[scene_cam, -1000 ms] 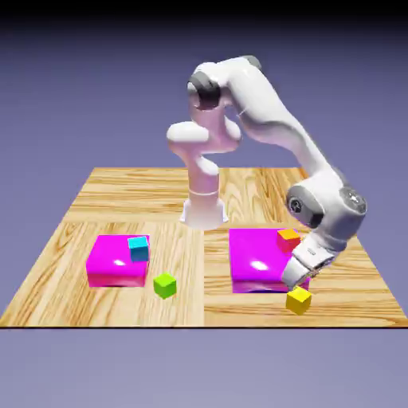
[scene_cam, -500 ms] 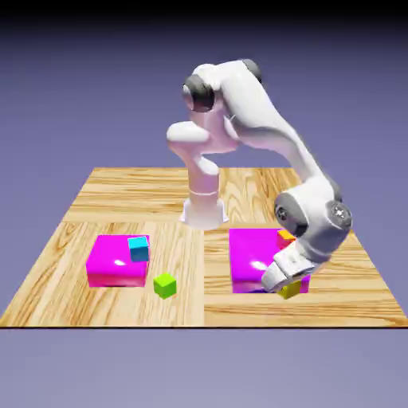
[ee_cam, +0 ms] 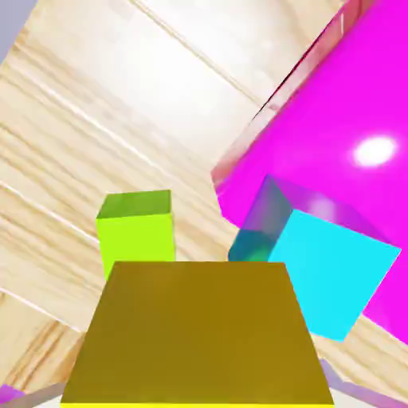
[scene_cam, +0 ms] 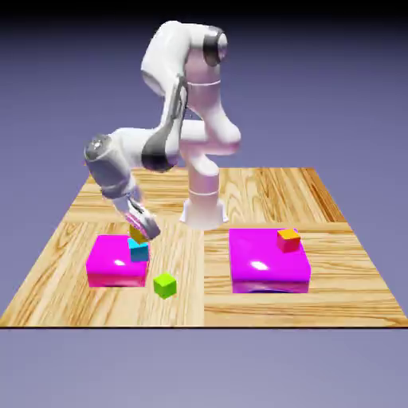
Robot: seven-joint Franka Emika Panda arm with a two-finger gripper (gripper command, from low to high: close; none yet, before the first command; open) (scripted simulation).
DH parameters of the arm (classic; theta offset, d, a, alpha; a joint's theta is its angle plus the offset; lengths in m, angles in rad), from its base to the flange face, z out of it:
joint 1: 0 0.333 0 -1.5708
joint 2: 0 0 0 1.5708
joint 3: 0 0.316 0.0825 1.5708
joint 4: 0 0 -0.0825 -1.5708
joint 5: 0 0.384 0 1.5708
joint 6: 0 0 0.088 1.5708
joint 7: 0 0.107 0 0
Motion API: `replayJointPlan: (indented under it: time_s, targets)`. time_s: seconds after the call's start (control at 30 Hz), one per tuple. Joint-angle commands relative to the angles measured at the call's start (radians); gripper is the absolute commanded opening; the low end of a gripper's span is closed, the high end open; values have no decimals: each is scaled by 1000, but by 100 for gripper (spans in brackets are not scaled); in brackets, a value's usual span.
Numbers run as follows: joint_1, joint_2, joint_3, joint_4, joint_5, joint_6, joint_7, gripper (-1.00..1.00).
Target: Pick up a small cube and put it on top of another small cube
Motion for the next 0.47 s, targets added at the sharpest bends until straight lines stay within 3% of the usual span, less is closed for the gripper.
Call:
replayJointPlan:
  time_s: [0.0,0.2,0.23,0.43]
  targets:
    - [17,-15,-15,-11,10,-1,11,-100]
    - [31,75,6,-108,74,179,-38,-100]
    - [31,75,6,-108,74,179,-38,100]
    - [17,-15,-15,-11,10,-1,11,100]
